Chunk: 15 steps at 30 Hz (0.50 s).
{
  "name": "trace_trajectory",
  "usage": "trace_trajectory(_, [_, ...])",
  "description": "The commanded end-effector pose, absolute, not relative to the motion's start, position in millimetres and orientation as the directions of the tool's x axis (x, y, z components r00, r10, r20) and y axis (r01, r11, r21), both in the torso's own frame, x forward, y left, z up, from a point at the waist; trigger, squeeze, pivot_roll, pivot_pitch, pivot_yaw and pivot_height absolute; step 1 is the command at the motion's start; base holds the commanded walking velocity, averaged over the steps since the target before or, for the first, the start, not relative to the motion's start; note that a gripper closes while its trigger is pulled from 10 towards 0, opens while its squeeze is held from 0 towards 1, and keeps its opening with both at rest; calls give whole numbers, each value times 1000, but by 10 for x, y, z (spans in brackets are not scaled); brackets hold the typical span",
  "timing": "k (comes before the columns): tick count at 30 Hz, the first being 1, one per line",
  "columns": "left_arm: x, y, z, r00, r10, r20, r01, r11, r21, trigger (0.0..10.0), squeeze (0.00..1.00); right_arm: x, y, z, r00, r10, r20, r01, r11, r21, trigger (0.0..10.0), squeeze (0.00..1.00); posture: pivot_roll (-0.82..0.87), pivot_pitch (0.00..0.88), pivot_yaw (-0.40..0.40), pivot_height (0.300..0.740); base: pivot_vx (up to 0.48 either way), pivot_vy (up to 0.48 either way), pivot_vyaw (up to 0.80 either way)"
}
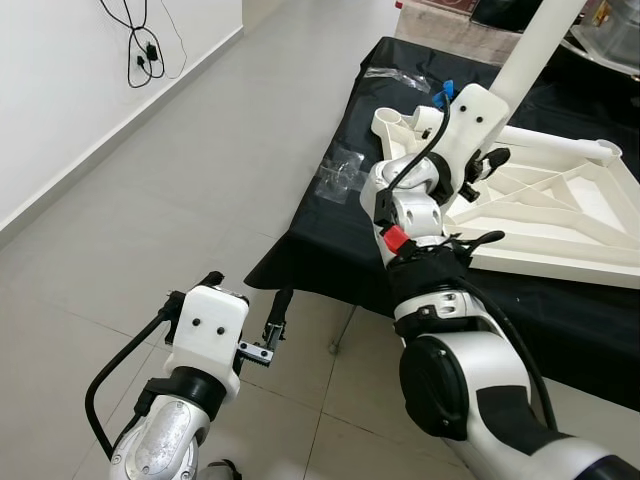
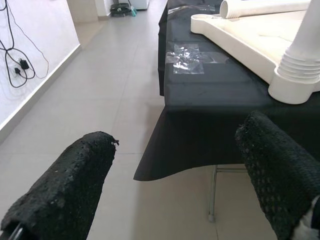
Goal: Building children table
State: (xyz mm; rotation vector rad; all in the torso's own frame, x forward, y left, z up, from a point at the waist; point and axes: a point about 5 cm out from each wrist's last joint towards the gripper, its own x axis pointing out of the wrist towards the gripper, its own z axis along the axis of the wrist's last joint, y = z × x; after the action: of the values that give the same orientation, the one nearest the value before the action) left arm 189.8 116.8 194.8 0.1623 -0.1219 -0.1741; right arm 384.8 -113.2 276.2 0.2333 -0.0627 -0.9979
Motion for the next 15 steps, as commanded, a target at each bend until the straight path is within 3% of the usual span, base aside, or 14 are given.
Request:
trace_trajectory(1, [1900,1147,1910,976,-197,93,179,967,180,10000,0,3774,-1245,1973,405,-830,-384,903,429,24,10000,0,122,212,-98,740,0,0,0])
trace_trajectory(11, [1903,1143,1906,975,-201,96,182,966,182,10000,0,3811,-1310,2050,416,-836,-358,901,432,39,10000,0,119,196,-99,740,0,0,0])
trace_trajectory(15, [1898,1069,1921,960,-261,100,244,958,152,10000,0,3800,-1527,2050,355,-874,-332,930,368,25,10000,0,121,191,-95,740,0,0,0])
